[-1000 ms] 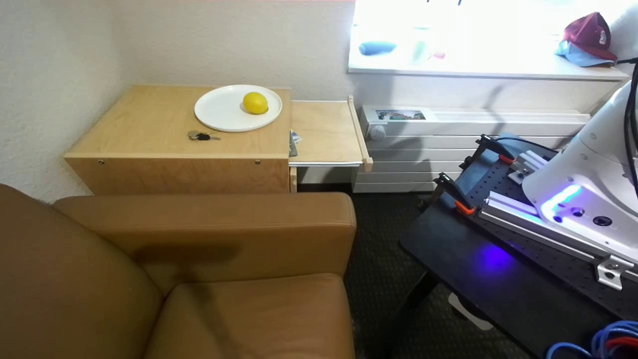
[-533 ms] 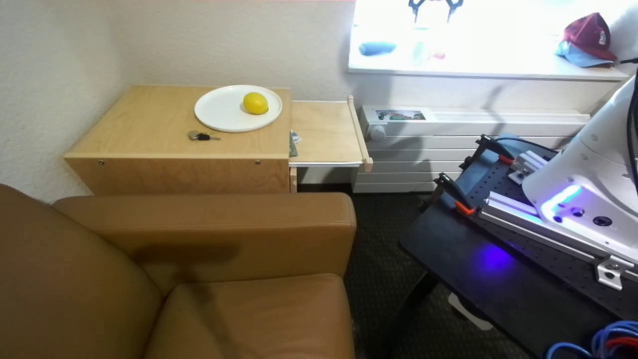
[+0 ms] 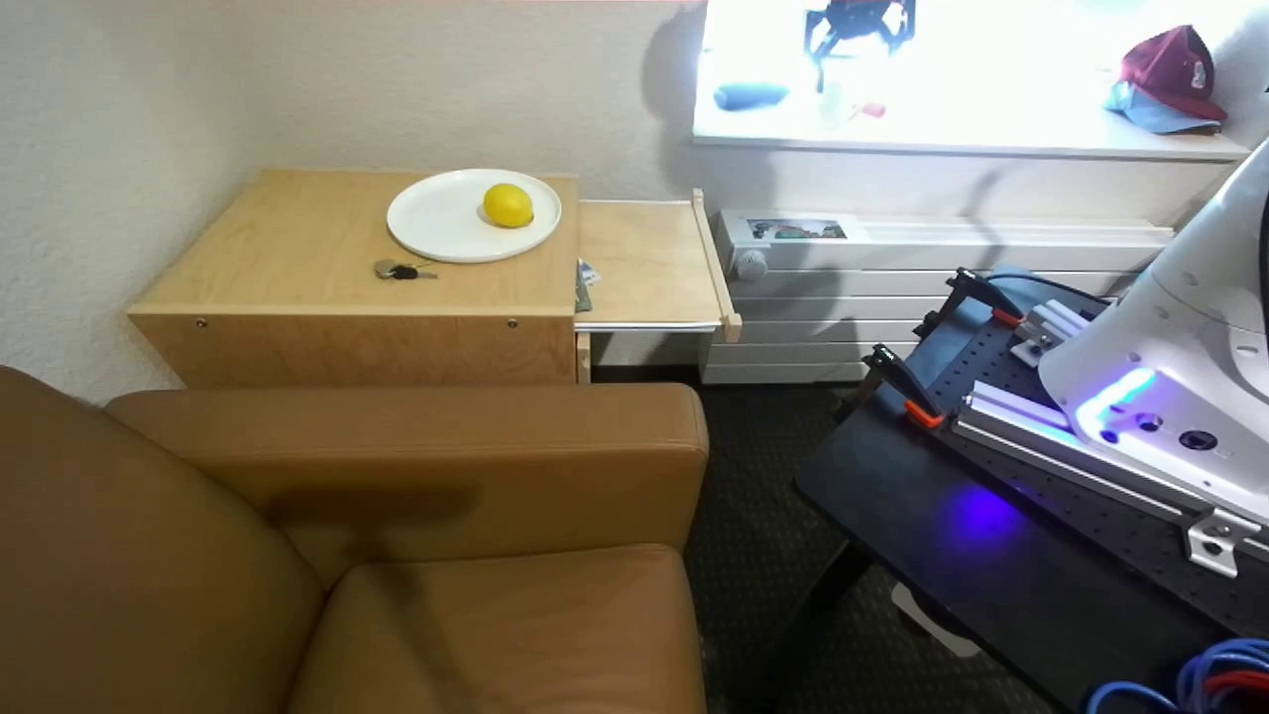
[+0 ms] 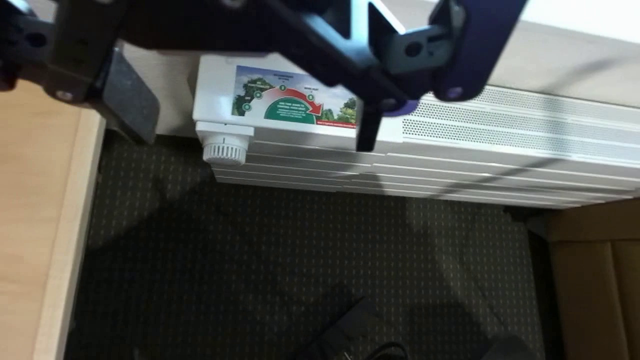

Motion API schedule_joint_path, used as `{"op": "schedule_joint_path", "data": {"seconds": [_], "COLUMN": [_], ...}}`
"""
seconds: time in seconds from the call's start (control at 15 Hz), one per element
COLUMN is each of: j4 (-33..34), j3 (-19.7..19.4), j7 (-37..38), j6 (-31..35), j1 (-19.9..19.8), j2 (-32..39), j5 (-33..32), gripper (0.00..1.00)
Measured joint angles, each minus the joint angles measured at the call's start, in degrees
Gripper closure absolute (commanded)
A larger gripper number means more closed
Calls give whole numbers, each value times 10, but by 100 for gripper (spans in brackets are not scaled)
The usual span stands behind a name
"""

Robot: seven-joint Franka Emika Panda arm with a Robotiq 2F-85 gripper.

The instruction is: Move a sock from the flat drawer to the shelve, and pick up the mango and put it on the flat drawer

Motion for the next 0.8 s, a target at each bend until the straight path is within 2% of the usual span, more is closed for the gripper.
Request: {"op": "schedule_joint_path", "data": {"seconds": [0.4,0.8], "j4": [-108,-121], "j3": [78,87], "j7": [43,38], "j6": [117,128], "j1": [53,51], "j2": [-101,-112], "j5": [-59,-55], "gripper": [0,0]}}
